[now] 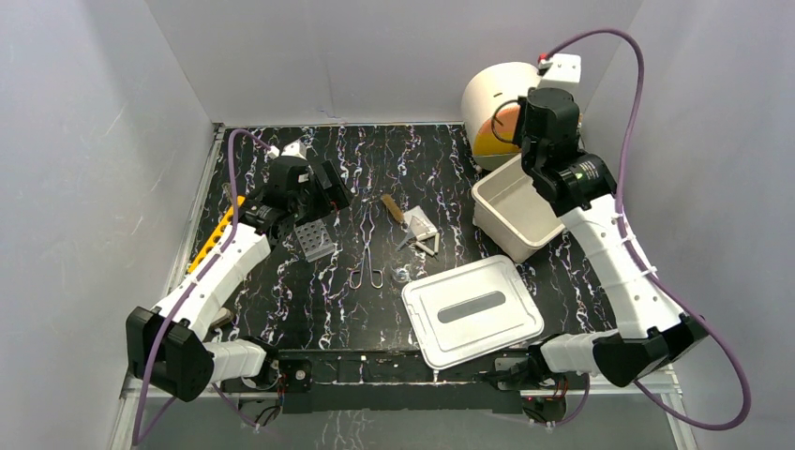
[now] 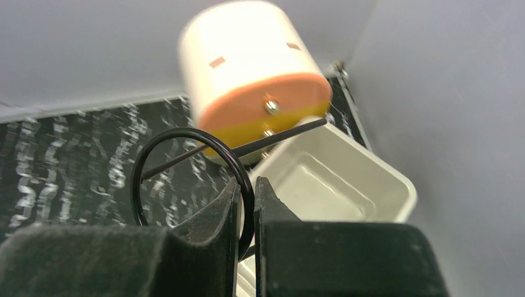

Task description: Organize the chemistry lab equipment

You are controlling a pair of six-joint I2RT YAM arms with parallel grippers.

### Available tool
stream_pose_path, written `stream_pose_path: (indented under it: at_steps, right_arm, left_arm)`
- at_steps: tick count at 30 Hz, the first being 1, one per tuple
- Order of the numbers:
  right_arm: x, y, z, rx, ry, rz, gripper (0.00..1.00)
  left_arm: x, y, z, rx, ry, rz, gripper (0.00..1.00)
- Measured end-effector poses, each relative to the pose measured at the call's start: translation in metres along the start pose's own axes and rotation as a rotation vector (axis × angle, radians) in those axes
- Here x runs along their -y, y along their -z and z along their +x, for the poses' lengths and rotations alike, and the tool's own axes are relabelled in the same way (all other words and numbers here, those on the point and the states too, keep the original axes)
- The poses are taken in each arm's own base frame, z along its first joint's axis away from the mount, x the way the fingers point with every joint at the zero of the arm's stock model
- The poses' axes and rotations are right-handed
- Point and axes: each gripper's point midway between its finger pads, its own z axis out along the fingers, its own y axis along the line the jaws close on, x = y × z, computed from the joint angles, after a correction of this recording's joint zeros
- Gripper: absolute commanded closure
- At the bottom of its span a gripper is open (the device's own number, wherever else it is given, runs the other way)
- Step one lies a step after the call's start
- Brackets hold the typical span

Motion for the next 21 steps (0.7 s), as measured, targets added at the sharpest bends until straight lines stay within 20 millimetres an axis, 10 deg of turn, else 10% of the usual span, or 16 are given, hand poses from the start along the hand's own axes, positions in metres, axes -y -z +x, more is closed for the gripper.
stream_pose_path:
  at_steps: [8,21]
  right_arm:
    - [0.052,-0.033,0.092,-0.217,-0.026,0.11,1.0]
    - [0.087,-0.074,0.184,-0.419,-0.243,0.127,1.0]
  left_arm:
    - [0.005,-0.002,0.003,-0.015,0.014,0.026,0.02]
    - [0.007,-0.001,0.004,-0.023,0.023,0.034,0.02]
